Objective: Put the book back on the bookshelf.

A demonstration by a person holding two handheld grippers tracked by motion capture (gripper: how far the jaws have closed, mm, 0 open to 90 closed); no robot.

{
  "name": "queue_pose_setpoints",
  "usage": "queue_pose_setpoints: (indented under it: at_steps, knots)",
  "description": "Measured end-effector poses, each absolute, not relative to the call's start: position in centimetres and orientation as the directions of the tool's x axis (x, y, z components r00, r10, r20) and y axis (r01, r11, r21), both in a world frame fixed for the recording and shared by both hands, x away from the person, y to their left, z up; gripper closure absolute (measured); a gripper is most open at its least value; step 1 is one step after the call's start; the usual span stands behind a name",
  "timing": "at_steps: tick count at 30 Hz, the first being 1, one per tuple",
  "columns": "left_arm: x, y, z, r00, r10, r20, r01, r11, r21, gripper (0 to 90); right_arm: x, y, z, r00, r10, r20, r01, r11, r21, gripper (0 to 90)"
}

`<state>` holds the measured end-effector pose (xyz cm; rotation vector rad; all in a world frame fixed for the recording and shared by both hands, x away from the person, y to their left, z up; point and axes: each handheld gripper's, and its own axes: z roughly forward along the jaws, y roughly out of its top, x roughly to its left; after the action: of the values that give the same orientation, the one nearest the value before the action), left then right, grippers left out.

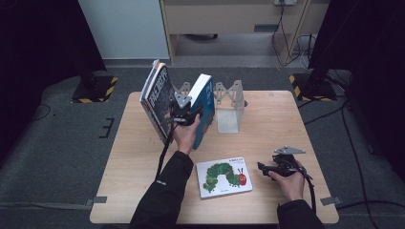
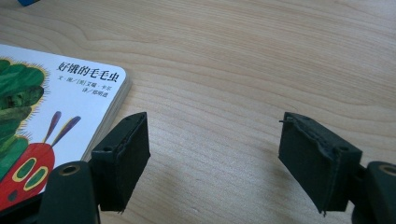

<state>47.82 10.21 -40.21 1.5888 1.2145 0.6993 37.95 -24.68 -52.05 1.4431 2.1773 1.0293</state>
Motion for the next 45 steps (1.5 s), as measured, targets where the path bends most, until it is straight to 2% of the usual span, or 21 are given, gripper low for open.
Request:
queue_pose_setpoints:
  at_steps: [9, 14, 20, 24, 45]
  knots:
    - [45.3, 11.5, -41.3, 0.389, 0.913, -0.125, 0.377, -0.034, 0.926, 50.6, 37.9, -24.7, -52.0, -0.432, 0.895, 0.113, 0.654, 0.224, 0.723, 24.5]
    - [44.3, 12.3, -41.8, 0.396, 0.909, -0.129, 0.393, -0.04, 0.919, 50.8, 37.9, -24.7, -52.0, -0.43, 0.896, 0.109, 0.655, 0.227, 0.721, 24.5]
    - [44.5, 12.3, -42.9, 0.387, 0.908, -0.163, 0.416, -0.014, 0.909, 56.0, 37.9, -24.6, -52.0, -0.43, 0.896, 0.111, 0.658, 0.227, 0.718, 24.5]
    - [44.6, 12.0, -42.8, 0.373, 0.917, -0.141, 0.412, -0.027, 0.911, 57.5, 37.9, -24.6, -52.1, -0.431, 0.895, 0.115, 0.659, 0.225, 0.718, 24.6]
    - [46.9, 9.6, -43.2, 0.32, 0.935, -0.153, 0.427, 0.002, 0.904, 56.9, 38.0, -24.6, -52.0, -0.437, 0.892, 0.119, 0.656, 0.225, 0.721, 24.6]
